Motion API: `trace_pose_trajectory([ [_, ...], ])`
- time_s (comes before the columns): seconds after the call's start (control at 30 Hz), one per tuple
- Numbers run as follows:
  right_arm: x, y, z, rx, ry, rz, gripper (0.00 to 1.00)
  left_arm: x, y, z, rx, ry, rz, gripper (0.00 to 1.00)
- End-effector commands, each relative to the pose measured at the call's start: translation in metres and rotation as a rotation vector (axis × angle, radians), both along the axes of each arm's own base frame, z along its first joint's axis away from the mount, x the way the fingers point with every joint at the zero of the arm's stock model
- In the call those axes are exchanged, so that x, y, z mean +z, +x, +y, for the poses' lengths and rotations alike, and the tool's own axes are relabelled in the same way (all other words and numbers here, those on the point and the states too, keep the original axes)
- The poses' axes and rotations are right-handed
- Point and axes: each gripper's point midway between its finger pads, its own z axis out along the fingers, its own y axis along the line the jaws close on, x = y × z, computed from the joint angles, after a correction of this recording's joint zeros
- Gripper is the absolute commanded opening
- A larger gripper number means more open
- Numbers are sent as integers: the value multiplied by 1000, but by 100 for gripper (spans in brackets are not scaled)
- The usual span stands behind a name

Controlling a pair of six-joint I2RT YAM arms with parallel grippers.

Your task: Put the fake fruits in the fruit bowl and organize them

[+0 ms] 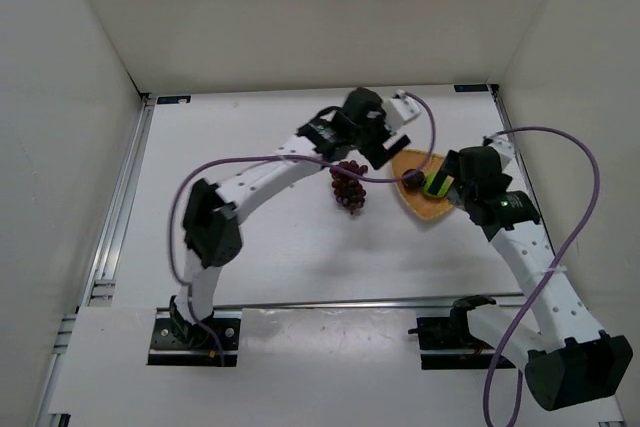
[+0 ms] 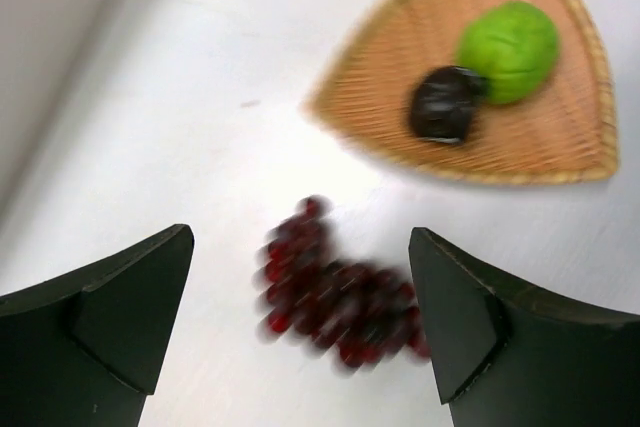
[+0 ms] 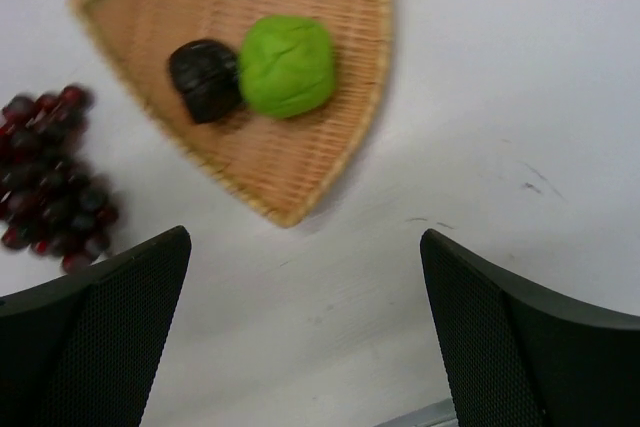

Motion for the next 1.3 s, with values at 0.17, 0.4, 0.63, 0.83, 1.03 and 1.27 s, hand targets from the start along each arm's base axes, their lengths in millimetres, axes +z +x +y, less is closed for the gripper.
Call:
trace_pose_trajectory([
  [0.17,-11,40,150,639,10,50,100,98,10,198,364,-61,-43,100],
  [0.4,-59,90,237,791,-123,218,100,46,-3,308,611,-9,108,100],
  [0.63,-125,111,255,753,-264,438,100,9,-22,351,708,52,193,100],
  [0.83,-137,111,253,663,-273,476,88,3,-31,348,679,43,237,100],
  [1.03,-137,102,245,669,-290,504,37,-12,-45,347,659,74,312,100],
  [1.27,-25,107,237,595,-139,210,25,-15,-51,351,666,90,324,100],
])
